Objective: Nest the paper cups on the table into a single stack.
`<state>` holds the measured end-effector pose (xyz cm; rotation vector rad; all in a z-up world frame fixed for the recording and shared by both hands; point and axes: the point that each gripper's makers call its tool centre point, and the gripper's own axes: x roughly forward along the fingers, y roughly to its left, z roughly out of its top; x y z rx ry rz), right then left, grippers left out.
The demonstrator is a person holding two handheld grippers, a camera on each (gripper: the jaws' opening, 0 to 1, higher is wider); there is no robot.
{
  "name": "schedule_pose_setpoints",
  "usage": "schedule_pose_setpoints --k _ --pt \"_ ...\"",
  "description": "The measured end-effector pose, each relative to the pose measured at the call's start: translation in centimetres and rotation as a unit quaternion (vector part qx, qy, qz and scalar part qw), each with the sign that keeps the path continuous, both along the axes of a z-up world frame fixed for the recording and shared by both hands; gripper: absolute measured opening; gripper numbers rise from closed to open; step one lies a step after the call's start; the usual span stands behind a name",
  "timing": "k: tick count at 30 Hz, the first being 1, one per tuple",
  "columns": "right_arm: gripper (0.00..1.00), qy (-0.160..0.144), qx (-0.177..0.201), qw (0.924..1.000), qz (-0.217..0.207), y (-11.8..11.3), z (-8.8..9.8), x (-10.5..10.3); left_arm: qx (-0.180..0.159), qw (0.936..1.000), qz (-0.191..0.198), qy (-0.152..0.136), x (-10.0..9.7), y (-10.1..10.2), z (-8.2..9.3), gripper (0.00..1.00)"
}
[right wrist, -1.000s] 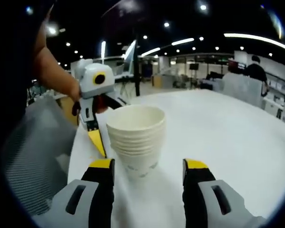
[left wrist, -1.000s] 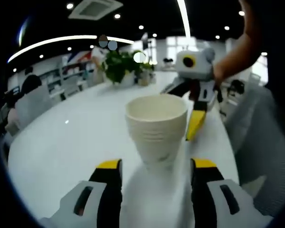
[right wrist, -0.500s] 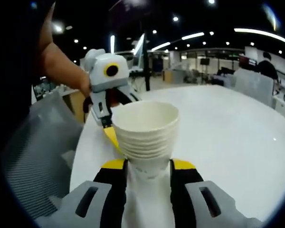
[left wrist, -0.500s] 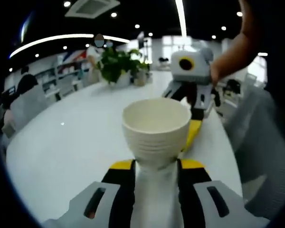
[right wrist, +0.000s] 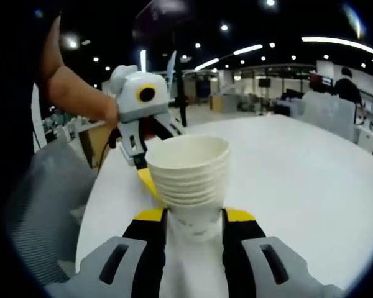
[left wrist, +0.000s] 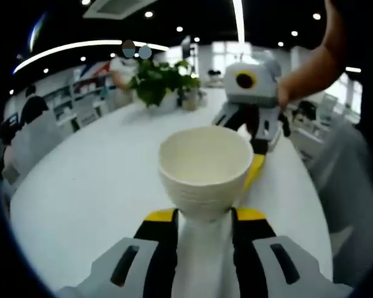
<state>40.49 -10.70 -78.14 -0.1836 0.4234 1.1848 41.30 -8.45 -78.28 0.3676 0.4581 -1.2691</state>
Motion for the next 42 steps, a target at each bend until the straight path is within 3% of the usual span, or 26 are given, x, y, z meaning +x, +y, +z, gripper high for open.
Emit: schedule_pose_setpoints --k 9,17,26,28,33,35,36,38,39,40,42 --pt "0.31 0.001 -0.005 1.0 0.005 0.1 0.0 5.4 0.01 0.9999 0.002 -0.003 5.2 -0.1 0.1 0.31" --pt "0.31 0.002 -0.011 0.9999 -0.001 0.1 -0.2 8.4 0.017 0.9998 0.002 -0.005 8.4 0.0 -0.1 0.31" --pt "0.31 0.014 -0.026 0.9996 -0.005 0.0 -2.6 8.7 0.032 0.9994 -0.005 0.008 8.6 -0.2 -2.4 0.31" --pt "0.31 0.018 -0.015 0.9996 -0.017 -0.2 -2.6 9.0 0.018 0.9998 0.002 0.011 8.8 -0.3 -2.1 0.31" --pt "0.33 0.011 -0.027 0.9994 -0.016 -0.1 -2.5 9.0 0.028 0.9995 -0.005 -0.009 9.0 -0.3 -2.2 0.32" --pt "0.38 0.023 -0.037 0.9989 -0.021 -0.1 -2.8 8.9 0.031 0.9993 0.016 0.015 8.9 -0.2 -2.3 0.32" --pt "0.45 0.026 -0.036 0.9988 -0.02 -0.1 -2.9 8.9 0.029 0.9987 0.033 0.027 9.1 -0.1 -2.4 0.33" --pt "0.59 0.031 -0.044 0.9983 -0.023 -0.2 -3.2 8.4 0.025 0.9977 0.062 0.013 10.0 0.2 -2.3 0.55" --pt "0.67 0.029 -0.049 0.998 -0.026 -0.3 -3.3 8.3 0.019 0.9969 0.075 0.018 10.1 0.3 -2.2 0.73" --pt "0.74 0.029 -0.062 0.9971 -0.035 -0.7 -3.5 8.2 0.011 0.9952 0.093 0.027 10.3 0.5 -2.0 0.85" --pt "0.88 0.022 -0.054 0.9975 -0.04 -0.8 -3.1 8.1 0.016 0.9934 0.108 0.035 10.3 1.2 -2.0 0.97"
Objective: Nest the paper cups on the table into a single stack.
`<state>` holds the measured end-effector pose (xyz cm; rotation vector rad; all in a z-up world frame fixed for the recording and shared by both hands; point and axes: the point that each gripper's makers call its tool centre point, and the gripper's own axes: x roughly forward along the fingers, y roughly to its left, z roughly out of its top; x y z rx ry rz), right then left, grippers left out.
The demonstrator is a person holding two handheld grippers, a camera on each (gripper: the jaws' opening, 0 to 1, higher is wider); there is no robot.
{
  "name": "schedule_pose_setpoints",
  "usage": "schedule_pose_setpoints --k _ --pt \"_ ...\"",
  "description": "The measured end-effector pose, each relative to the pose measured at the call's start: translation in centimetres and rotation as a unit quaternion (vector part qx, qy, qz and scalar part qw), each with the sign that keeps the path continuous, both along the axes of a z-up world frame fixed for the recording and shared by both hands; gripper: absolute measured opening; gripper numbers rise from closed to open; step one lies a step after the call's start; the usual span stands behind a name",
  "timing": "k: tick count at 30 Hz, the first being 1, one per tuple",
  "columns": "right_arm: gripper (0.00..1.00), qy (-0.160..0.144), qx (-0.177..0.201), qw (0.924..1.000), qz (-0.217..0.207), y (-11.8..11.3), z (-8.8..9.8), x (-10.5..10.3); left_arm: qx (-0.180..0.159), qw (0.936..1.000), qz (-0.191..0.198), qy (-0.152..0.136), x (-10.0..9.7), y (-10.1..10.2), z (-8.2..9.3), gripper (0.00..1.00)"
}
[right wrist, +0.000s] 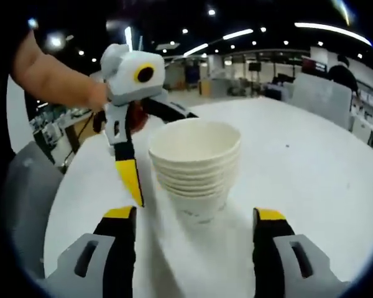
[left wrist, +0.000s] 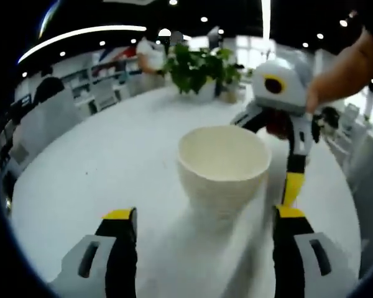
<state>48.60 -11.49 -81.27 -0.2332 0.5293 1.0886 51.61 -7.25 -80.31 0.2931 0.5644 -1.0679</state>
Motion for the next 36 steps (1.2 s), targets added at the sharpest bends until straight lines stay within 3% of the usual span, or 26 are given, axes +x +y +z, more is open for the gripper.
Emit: schedule_pose_setpoints --k 1,3,4,5,10,14,15,18,23,29,31,36 --pt "0.92 -0.005 0.001 0.9999 -0.01 -0.2 0.3 0.1 0.011 0.9999 0.004 -0.004 0.0 0.6 0.0 0.98" --pt "1.0 -0.016 0.026 0.999 -0.033 -0.2 1.5 0.1 0.002 0.9997 0.021 -0.013 -0.1 1.3 0.5 0.98" --pt "1.0 -0.011 0.021 0.9989 -0.041 -0.5 1.6 -0.2 -0.017 0.9992 0.035 -0.011 -0.2 1.5 1.1 0.98" --pt "1.0 -0.014 0.023 0.9986 -0.046 -0.5 1.8 -0.1 -0.022 0.9989 0.04 -0.004 -0.3 1.6 1.0 0.98" --pt "1.0 -0.032 0.035 0.9947 -0.091 -1.7 3.6 -0.6 -0.031 0.9958 0.083 -0.025 -1.3 3.7 2.2 0.98" --pt "1.0 -0.045 0.033 0.993 -0.104 -2.6 4.8 -1.6 -0.036 0.9938 0.098 -0.038 -2.8 4.7 3.0 0.98" --pt "1.0 -0.053 0.034 0.9926 -0.104 -2.8 5.2 -1.9 -0.039 0.9922 0.103 -0.057 -3.0 5.2 3.5 0.98" --pt "1.0 -0.07 0.03 0.9915 -0.105 -3.2 6.0 -2.5 -0.051 0.9907 0.117 -0.047 -4.4 6.0 3.9 0.98" --pt "1.0 -0.089 0.045 0.9878 -0.12 -4.3 7.8 -4.0 -0.059 0.9868 0.136 -0.065 -6.3 7.5 4.8 0.98" --pt "1.0 -0.096 0.049 0.9837 -0.144 -5.3 8.5 -5.8 -0.08 0.9801 0.166 -0.073 -9.0 9.5 5.5 0.98" --pt "1.0 -0.098 0.048 0.9836 -0.144 -5.4 8.5 -6.5 -0.071 0.9788 0.177 -0.076 -9.7 10.4 5.5 0.98" --pt "1.0 -0.087 0.048 0.9829 -0.155 -6.4 8.2 -8.7 -0.083 0.9737 0.195 -0.083 -11.3 11.7 5.9 0.98"
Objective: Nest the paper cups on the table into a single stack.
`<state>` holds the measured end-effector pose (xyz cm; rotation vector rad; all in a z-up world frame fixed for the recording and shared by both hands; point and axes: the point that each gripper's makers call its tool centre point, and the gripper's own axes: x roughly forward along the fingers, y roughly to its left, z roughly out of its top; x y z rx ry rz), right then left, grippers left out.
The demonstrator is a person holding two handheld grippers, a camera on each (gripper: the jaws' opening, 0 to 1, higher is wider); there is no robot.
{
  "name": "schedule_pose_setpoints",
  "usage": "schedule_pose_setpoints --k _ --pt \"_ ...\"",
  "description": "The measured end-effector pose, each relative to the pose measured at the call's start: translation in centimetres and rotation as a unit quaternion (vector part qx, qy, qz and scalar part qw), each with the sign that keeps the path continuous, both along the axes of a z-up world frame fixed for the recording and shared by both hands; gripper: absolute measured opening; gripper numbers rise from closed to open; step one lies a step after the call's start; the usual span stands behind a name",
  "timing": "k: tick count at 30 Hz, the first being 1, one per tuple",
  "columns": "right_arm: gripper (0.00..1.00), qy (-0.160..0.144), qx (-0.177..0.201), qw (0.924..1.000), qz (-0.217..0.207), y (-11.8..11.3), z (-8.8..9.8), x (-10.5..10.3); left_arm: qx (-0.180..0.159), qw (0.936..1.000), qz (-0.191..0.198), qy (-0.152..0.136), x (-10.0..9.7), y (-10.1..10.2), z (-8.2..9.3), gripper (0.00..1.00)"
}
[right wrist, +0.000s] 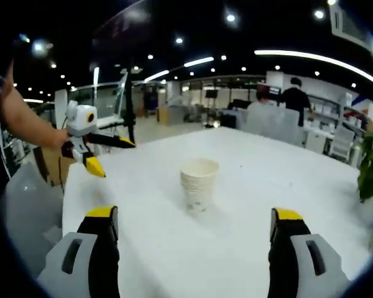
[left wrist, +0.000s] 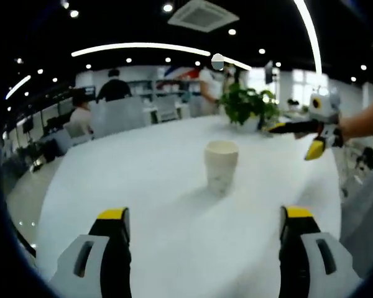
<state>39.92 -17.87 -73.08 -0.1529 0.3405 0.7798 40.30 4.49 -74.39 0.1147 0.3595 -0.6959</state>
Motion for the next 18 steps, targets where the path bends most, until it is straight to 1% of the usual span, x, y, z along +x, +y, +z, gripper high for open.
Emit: schedule_pose_setpoints --k 5,7,12,18 --pt "1.0 -0.006 0.0 1.0 -0.003 -0.7 0.3 -2.1 -0.005 1.0 0.004 0.002 -2.2 1.0 0.1 0.98" --pt "1.0 -0.009 0.009 0.9999 -0.009 -1.0 0.6 -2.8 -0.005 1.0 0.003 0.0 -3.1 1.2 0.2 0.98" --pt "1.0 -0.013 0.012 0.9998 -0.011 -1.5 0.6 -4.1 -0.001 1.0 -0.003 -0.007 -5.2 1.3 0.7 0.98" --pt "1.0 -0.019 0.015 0.9996 -0.015 -1.8 0.8 -5.8 -0.006 0.9999 -0.004 -0.013 -6.9 1.3 1.1 0.98"
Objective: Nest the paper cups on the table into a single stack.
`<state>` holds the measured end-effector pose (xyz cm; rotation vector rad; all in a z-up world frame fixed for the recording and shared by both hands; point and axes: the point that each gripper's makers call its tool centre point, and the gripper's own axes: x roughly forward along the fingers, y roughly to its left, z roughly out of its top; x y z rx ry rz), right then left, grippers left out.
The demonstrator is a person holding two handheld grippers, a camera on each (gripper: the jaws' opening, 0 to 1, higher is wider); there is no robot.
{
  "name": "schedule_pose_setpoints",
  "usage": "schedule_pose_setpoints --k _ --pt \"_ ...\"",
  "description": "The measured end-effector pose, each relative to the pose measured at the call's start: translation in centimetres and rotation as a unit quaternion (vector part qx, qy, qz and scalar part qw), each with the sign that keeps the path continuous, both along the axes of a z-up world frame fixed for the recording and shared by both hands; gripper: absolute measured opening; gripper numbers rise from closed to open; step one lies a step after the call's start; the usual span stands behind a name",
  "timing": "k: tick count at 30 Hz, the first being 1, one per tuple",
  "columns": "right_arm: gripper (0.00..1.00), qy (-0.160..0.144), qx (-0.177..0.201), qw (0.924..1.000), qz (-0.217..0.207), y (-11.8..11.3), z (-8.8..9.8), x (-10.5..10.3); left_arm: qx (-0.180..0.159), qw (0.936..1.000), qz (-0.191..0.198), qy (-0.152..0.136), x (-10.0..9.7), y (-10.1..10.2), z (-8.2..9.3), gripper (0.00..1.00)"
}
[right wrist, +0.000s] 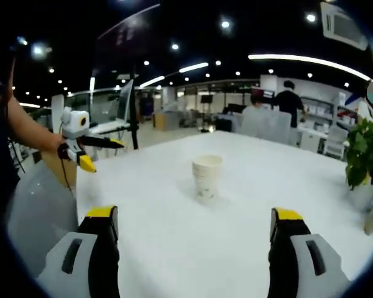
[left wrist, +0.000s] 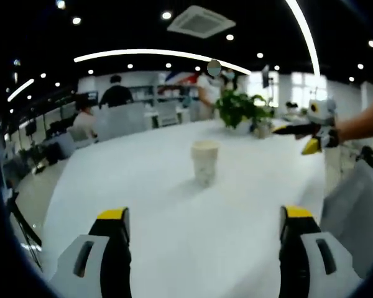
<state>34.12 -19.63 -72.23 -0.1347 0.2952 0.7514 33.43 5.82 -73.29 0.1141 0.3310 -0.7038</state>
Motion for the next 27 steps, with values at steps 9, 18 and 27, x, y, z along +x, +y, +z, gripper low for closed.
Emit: schedule_pose_setpoints --k 9,18,27 --pt "1.0 0.0 0.01 0.9999 -0.003 -0.5 -0.4 -2.0 -0.006 0.9999 0.01 -0.002 -0.9 0.4 -0.2 0.98" --pt "1.0 0.007 0.015 0.9998 -0.009 -0.7 -0.9 -2.7 -0.015 0.9996 0.024 -0.005 -1.1 1.0 0.1 0.98" --pt "1.0 0.007 0.015 0.9999 -0.005 -0.4 -0.9 -3.0 -0.013 0.9997 0.021 -0.005 -1.0 1.2 0.2 0.98"
